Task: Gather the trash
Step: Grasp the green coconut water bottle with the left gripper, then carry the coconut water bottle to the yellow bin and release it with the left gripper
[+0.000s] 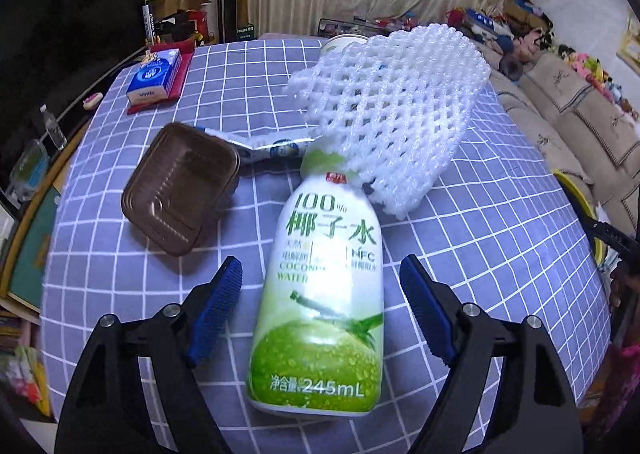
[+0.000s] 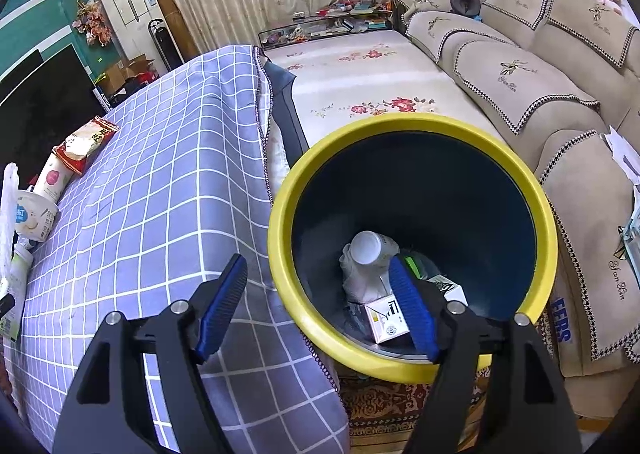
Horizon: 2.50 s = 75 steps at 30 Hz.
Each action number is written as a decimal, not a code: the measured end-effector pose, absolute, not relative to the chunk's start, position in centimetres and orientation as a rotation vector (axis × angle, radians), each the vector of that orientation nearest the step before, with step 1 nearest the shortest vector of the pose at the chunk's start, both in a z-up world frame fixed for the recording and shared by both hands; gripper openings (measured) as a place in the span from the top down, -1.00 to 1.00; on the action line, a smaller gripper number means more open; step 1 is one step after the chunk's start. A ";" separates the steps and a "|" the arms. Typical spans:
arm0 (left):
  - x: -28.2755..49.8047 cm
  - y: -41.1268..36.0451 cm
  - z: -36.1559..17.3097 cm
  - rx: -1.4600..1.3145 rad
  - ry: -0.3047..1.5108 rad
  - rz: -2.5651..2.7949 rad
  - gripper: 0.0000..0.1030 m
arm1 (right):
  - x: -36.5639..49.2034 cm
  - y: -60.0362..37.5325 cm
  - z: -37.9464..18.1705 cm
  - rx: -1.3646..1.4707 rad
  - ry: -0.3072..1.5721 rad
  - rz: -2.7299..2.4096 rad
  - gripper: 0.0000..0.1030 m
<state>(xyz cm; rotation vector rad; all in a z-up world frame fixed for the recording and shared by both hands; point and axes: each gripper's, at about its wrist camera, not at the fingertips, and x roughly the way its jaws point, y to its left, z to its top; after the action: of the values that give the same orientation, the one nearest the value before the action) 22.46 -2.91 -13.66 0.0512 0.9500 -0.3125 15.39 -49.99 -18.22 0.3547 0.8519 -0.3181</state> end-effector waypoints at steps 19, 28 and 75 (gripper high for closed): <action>23.9 -4.1 -14.6 0.161 1.073 -0.311 0.00 | 15.3 -50.1 -18.5 0.363 0.862 -0.302 -0.38; 17.0 -1.7 -12.2 0.067 1.017 -0.301 0.00 | 15.4 -49.9 -18.2 0.363 0.851 -0.279 -0.38; 18.8 -55.8 -16.8 0.527 1.029 -1.042 -0.54 | 0.3 -62.5 -14.4 0.439 0.667 -0.601 -0.44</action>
<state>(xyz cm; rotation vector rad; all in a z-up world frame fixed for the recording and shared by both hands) 18.79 -55.82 -16.77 0.5266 1.0286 -1.0419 0.28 -62.46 -14.36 0.4395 0.6669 -0.6011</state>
